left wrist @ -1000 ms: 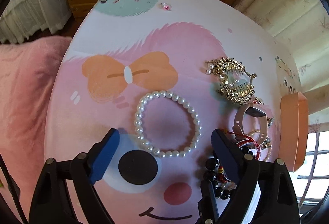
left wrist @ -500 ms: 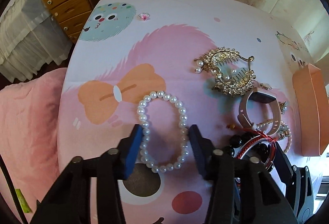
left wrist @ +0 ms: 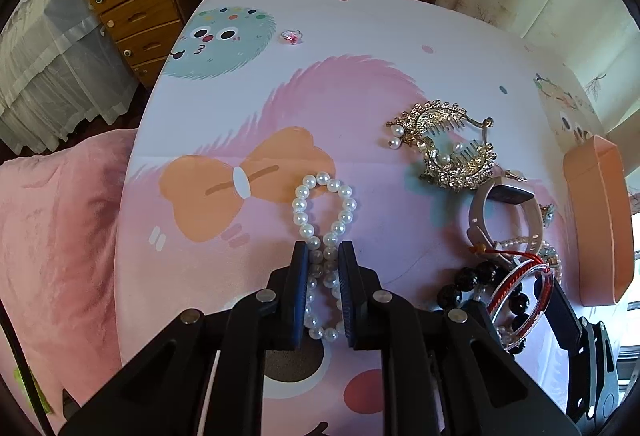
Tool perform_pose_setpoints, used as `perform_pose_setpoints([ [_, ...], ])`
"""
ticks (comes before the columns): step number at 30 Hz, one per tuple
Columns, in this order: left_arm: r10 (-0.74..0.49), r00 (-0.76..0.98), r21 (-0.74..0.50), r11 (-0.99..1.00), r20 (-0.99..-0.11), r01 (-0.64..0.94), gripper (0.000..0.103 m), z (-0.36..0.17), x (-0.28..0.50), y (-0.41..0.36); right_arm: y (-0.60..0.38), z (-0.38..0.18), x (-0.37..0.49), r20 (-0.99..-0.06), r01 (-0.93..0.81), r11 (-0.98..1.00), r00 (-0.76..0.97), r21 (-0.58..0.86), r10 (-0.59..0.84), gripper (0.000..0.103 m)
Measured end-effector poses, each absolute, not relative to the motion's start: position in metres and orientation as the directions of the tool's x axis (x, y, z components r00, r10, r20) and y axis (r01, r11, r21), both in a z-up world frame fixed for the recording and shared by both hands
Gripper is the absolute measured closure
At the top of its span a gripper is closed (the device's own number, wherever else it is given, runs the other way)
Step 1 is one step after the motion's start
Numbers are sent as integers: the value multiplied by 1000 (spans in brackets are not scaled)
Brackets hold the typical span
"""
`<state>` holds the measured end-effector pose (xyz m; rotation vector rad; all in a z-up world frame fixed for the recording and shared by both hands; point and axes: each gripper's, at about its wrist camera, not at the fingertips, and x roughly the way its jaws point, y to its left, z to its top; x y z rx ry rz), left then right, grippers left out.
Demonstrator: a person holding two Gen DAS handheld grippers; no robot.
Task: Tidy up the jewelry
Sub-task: 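Lift both bracelets and carry them over the pink box with both tools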
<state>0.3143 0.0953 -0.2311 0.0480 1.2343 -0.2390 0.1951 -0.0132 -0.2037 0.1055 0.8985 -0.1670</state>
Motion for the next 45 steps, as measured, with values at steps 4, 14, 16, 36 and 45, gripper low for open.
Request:
perform_pose_setpoints([
  [4,-193,336,-116,965,-922,236,99,-222,310,102,-11,-197,193,-777,192,981,621,22,-104,40],
  [14,-164,319,-81,963,-933,257,99,-227,306,114,-2,-184,175,-768,238,971,628,38,-124,40],
  [16,-168,308,-90,963,-936,253,98,-229,308,121,-1,-182,171,-767,244,969,627,31,-133,40],
  [36,-161,355,-29,937,-921,348,97,-235,304,107,-11,-181,147,-786,343,938,592,46,-177,40],
  [45,-196,409,-37,930,-891,366,98,-231,287,115,-20,-171,129,-776,370,927,601,56,-193,40],
])
